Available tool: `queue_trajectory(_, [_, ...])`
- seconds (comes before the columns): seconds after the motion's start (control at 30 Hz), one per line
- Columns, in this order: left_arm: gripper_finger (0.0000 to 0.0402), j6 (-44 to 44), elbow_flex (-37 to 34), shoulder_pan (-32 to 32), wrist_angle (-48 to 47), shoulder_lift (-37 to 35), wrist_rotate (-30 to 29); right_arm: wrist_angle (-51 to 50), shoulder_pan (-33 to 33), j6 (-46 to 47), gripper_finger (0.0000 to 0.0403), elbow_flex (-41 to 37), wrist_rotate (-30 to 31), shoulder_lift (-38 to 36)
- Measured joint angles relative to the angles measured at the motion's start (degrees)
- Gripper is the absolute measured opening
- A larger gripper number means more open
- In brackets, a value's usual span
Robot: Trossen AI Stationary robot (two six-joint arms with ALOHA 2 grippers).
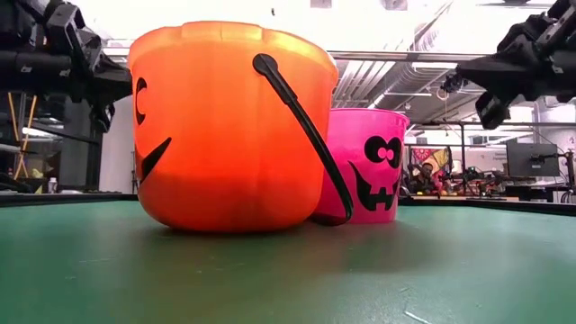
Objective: Sort candy by brand, put in halloween buckets
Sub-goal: Return to Home Position
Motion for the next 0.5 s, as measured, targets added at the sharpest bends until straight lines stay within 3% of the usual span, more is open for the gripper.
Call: queue_trajectory(0.5, [0.0001,0.02,0.02,-2.73,0.16,0.18,-0.17,1.19,-0.51,0.0,0.0,-0.03,0.4,1.01])
